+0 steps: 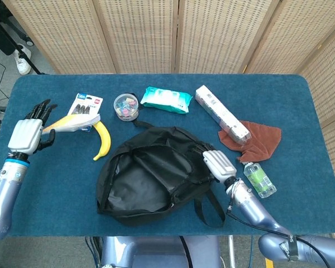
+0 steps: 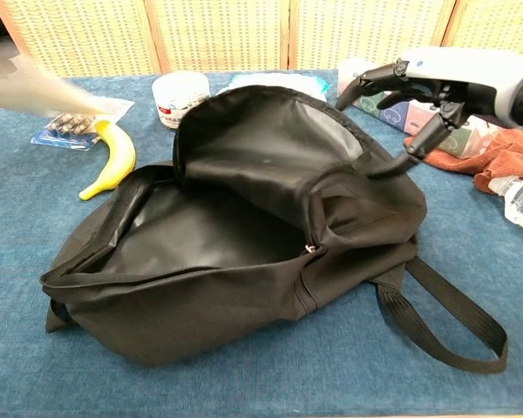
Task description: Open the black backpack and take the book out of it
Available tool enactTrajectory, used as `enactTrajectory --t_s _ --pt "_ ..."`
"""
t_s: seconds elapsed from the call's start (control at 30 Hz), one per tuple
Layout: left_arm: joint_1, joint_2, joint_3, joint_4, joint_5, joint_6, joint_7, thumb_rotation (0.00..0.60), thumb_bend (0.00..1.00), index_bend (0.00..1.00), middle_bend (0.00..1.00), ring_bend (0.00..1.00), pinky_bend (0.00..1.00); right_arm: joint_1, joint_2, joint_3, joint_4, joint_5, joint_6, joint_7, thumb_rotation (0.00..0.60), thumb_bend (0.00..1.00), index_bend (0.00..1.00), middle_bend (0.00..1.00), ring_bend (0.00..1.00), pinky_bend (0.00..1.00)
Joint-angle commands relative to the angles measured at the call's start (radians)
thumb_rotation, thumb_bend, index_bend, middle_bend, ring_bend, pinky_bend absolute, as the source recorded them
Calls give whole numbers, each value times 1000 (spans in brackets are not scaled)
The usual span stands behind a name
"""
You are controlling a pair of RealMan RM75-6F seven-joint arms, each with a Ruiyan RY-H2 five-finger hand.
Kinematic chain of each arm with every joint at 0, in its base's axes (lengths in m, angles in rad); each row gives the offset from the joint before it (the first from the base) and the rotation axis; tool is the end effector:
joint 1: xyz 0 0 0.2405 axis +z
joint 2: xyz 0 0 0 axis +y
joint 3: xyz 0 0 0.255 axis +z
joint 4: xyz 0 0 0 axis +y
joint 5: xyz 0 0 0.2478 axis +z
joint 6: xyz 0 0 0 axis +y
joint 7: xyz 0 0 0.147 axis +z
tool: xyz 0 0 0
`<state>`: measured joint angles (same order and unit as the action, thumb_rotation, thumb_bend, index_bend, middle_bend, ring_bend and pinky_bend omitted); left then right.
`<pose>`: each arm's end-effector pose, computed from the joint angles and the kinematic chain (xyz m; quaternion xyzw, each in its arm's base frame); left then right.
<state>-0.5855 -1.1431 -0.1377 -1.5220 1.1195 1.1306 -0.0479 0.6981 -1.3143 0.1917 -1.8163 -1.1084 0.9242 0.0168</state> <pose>-0.2595 0.3649 0.1146 -0.6122 -0.4141 -0.4110 0.5337 -0.1190 -0.3187 -0.0052 0.6685 -0.5297 0.4377 0.2844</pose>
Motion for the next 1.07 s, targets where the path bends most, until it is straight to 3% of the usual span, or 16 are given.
enactTrajectory --t_s 0.03,0.17,0.27,0.37,0.5,0.7,0.87,1.07 --pt "28 50 -5 -63 34 9 -45 600 368 0 0 0 102 -8 26 -17 -23 -41 -9 7 600 0 148 15 0 37" --pt "59 119 8 -138 78 25 -51 600 279 0 0 0 84 -27 71 -44 -55 -129 5 5 600 0 140 0 0 23" --pt "110 136 14 -175 130 110 -70 600 279 0 0 0 84 -73 121 -85 -28 -305 100 -6 600 0 140 0 0 21" --pt "153 136 23 -192 166 171 -90 600 279 0 0 0 81 -102 151 -110 36 -437 184 5 600 0 140 0 0 21" --pt "236 131 50 -238 199 277 -65 600 301 0 0 0 68 -162 189 -139 201 -628 379 -5 600 0 140 0 0 21" --pt "331 116 105 -317 232 364 26 600 330 0 0 0 8 -257 175 -161 351 -661 538 -13 600 0 139 0 0 19" --pt "414 80 156 -351 288 456 119 600 335 0 0 0 0 -351 127 -166 350 -606 632 -25 600 0 69 0 0 0" --pt "472 51 193 -333 348 505 132 600 343 0 0 0 0 -434 80 -167 313 -571 720 -50 600 0 36 0 0 0"
